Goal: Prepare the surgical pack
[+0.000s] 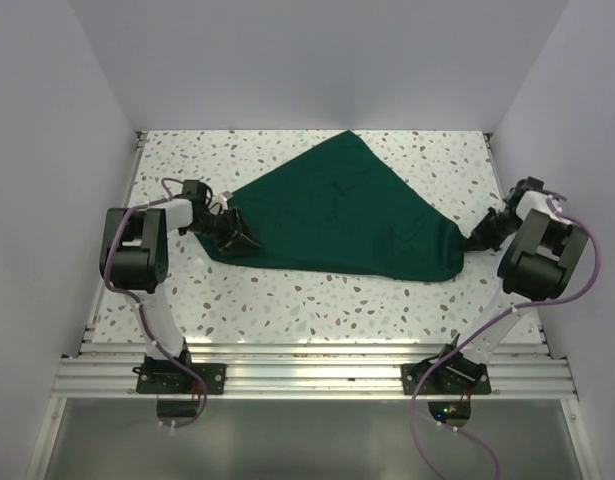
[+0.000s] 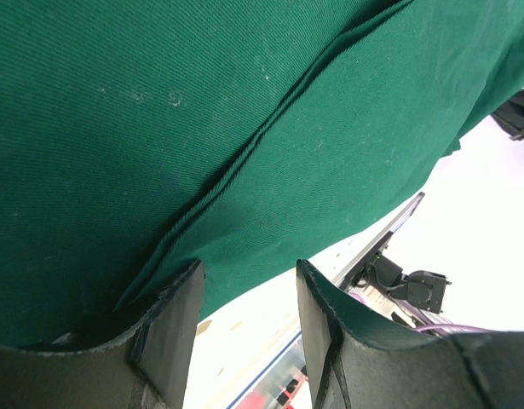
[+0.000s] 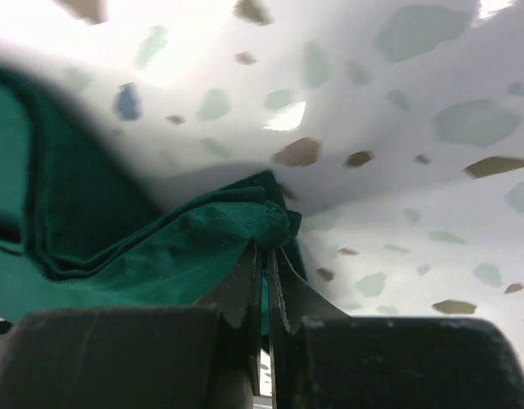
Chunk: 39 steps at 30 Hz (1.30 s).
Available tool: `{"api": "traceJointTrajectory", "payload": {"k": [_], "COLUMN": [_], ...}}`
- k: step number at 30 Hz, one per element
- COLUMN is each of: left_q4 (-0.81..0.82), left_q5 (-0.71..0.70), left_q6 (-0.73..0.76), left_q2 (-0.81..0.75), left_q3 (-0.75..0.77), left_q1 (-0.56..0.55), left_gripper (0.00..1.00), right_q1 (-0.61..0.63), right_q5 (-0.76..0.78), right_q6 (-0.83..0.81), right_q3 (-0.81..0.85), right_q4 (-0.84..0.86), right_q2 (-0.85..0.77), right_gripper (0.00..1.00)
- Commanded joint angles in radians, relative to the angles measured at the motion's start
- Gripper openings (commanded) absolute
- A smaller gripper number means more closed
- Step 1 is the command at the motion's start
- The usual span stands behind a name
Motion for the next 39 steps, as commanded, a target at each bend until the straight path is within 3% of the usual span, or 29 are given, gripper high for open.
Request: {"api": "traceJointTrajectory", "payload": {"k": [1,8,9,13,23,31,39], "left_q4": [-0.014,-0.043,-0.051,-0.074,-0.112,-0.109,-0.085], "left_q5": [-0.133,-0.191,-0.218,-0.252,-0.343,-0.363,-0.347], "left_q6": [0.046,0.063,0.066,0.075,0.051,0.032,0.017], "left_q2": [-0.014,-0.099,-0.134,-0.162,-0.217,-0.223,-0.246], "left_q3": [-0.019,0.004,0.032,0.065,0.113,0.086,0.032], "left_q1": [0.005,0.005,0.005,0.005,0.008,0.011,0.011], "left_gripper": [0.53,0.54,0.55,0.56,0.57,0.57,0.56], "right_q1": [0.054,0.296,0.398,0.484,0.855,0.992,1.038], "right_q5": [0.0,0.042,0.063,0.057,0.032,0.02,-0.04], "right_q6": [-0.012,0.003,0.026,0.045,0.089,0.098,0.071], "right_q3": [0.075,0.196,0.258,0.331,0.512,0.72,0.707], "right_q4": [-0.038,-0.16,-0.203,-0.233,-0.211,-0.203,-0.177], "right_q2": [-0.124,-0.198,-0.221,-0.235,-0.094,0.065,0.154], "right_gripper": [0.0,0.0,0.0,0.0,0.0,0.0,0.0]}}
